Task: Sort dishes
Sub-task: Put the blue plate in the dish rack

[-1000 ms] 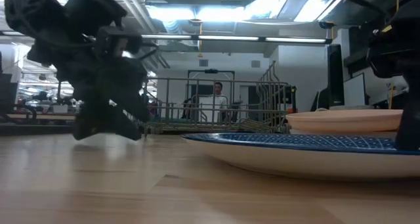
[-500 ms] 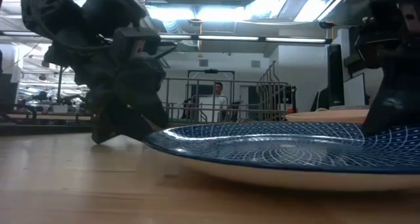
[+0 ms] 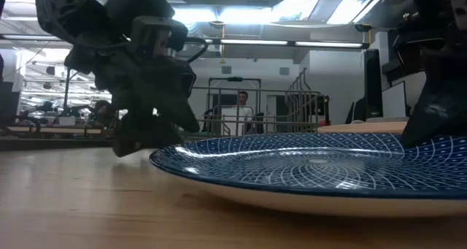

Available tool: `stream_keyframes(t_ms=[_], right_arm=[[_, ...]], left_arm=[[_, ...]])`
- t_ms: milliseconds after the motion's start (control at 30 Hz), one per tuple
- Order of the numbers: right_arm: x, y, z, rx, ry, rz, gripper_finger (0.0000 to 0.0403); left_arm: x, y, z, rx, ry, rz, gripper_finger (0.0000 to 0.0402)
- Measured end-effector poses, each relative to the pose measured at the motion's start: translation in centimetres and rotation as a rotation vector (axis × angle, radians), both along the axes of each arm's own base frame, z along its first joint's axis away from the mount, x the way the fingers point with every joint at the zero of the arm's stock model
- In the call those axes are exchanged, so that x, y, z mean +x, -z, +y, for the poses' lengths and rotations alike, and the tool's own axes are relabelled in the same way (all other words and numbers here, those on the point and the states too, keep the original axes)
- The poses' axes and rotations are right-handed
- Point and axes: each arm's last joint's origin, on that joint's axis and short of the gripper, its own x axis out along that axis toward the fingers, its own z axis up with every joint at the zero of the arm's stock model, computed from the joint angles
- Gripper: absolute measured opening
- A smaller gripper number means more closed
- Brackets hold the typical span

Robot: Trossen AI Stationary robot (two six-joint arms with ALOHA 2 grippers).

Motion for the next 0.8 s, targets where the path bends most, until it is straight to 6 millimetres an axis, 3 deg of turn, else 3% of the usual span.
stream_keyframes(t_ms=[433, 800], right_arm=[[0.7, -0.1, -0.7, -0.068, -0.006, -0.023, 0.0055], [2.4, -0.7, -1.8, -0.124, -0.069, -0.074, 0.0055]], left_arm=[[0.1, -0.5, -1.0, 0.001, 0.001, -0.053, 0.0155], [0.1, 0.5, -1.6, 0.014, 0.02, -0.029, 0.0155]])
